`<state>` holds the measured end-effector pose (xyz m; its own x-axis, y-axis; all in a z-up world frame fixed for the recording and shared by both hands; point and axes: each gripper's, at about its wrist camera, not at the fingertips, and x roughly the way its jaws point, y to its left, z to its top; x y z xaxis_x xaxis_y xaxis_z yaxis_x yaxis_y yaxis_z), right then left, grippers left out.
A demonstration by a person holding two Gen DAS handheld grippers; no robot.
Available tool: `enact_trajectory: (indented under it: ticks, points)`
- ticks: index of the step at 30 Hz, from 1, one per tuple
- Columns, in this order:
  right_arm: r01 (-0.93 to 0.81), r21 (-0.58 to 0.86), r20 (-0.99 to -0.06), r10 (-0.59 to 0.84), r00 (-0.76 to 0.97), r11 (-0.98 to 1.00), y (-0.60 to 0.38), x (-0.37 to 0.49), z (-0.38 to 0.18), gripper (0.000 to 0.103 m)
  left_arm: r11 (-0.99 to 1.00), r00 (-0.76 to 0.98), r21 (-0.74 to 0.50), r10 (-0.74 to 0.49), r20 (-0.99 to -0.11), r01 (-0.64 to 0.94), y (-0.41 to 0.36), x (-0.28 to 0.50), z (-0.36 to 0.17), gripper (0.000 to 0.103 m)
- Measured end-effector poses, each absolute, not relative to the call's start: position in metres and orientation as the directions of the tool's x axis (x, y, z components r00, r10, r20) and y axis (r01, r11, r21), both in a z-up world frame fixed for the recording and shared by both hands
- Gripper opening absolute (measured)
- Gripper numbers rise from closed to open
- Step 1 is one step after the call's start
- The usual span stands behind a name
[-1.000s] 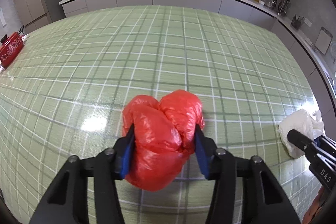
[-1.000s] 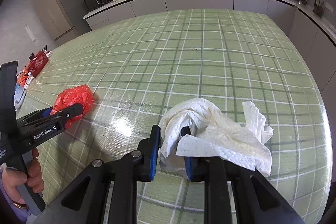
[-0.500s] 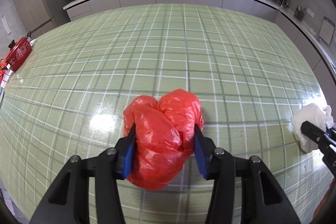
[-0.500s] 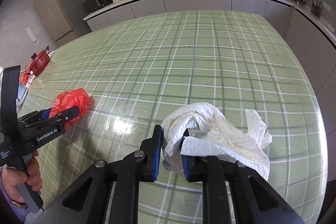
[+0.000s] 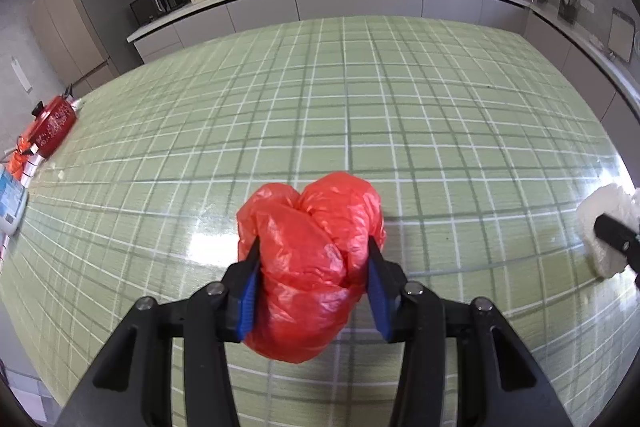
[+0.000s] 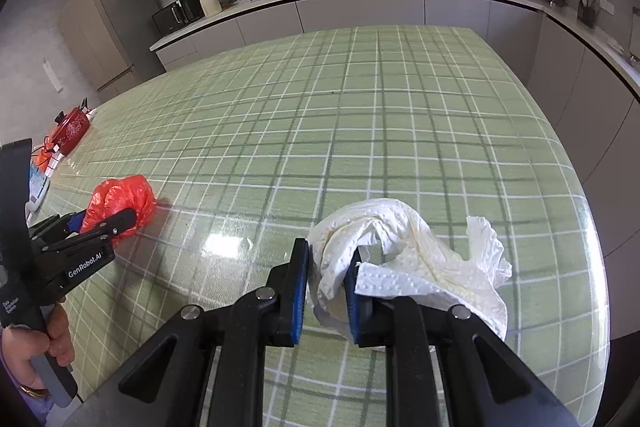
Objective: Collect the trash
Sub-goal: 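Hold the red bag and white bag lifted above the table with both tools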
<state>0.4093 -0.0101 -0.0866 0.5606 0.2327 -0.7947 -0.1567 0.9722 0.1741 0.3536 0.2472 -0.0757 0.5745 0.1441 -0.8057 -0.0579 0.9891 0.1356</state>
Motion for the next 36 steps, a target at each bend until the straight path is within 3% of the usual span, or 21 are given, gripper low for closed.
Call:
enact_trajectory:
  ticks: [13,36]
  points:
    - [-0.141,0.2,-0.794,0.245,0.556,0.97,-0.029,0.405,-0.089,0.019,0.996,0.533,0.062,0.09,-0.841,-0.071,0.256,0.326,-0.067,0.047]
    - [-0.103,0.178,-0.79,0.204,0.577,0.979,-0.062,0.403,-0.09,0.019,0.986,0.527,0.068,0.141,-0.838,-0.155,0.228,0.284,-0.05,0.047]
